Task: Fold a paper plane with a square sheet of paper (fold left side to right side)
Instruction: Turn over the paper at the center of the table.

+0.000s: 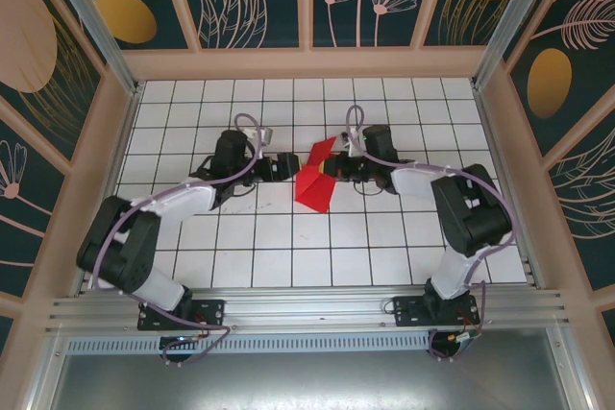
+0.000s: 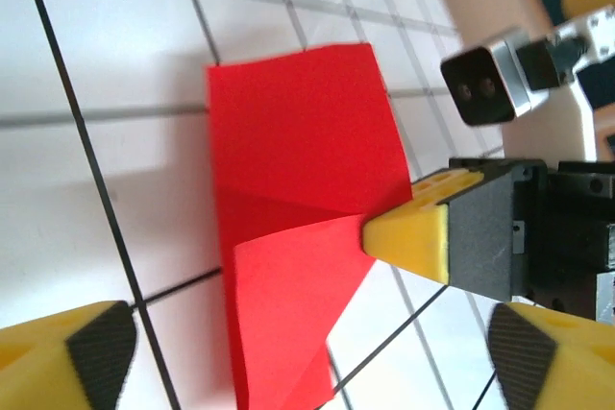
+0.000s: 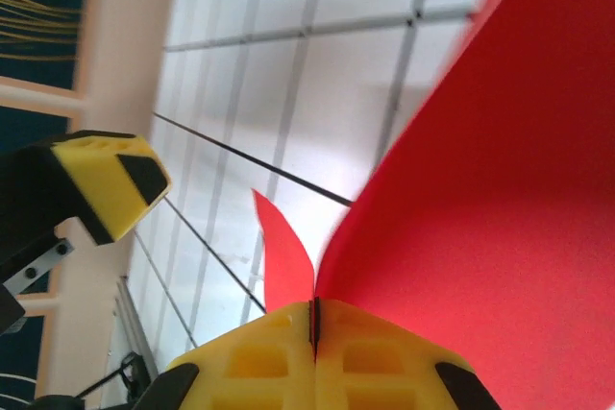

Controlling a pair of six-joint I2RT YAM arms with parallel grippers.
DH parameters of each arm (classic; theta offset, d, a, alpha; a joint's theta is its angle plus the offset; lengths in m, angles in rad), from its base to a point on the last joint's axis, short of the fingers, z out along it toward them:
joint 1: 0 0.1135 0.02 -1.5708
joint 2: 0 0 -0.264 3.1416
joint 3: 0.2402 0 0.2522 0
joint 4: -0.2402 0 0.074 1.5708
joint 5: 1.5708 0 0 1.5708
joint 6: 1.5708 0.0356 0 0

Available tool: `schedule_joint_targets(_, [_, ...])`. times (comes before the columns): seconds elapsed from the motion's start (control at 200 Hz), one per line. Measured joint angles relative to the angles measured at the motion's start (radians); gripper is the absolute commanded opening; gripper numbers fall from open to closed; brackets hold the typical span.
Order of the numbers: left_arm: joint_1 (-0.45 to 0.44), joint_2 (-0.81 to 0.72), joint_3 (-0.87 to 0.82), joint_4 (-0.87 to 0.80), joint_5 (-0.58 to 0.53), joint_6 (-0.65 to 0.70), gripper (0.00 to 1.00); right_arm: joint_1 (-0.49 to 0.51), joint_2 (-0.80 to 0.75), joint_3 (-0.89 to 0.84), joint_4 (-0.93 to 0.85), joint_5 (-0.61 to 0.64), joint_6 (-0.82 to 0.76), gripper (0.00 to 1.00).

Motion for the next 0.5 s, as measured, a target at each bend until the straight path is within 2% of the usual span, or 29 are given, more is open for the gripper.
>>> schedule_joint_targets(0.22, [0.055, -0.174, -0.053, 0.126, 0.034, -0.120, 0.99, -0.114, -0.212, 0.000, 0.116, -0.160, -0.027, 0.00])
schedule_joint_targets(0.5, [0.055, -0.161, -0.044, 0.520, 0.260, -0.339, 0.99, -0.141, -0.312, 0.159, 0.146, -0.345, -0.049, 0.00])
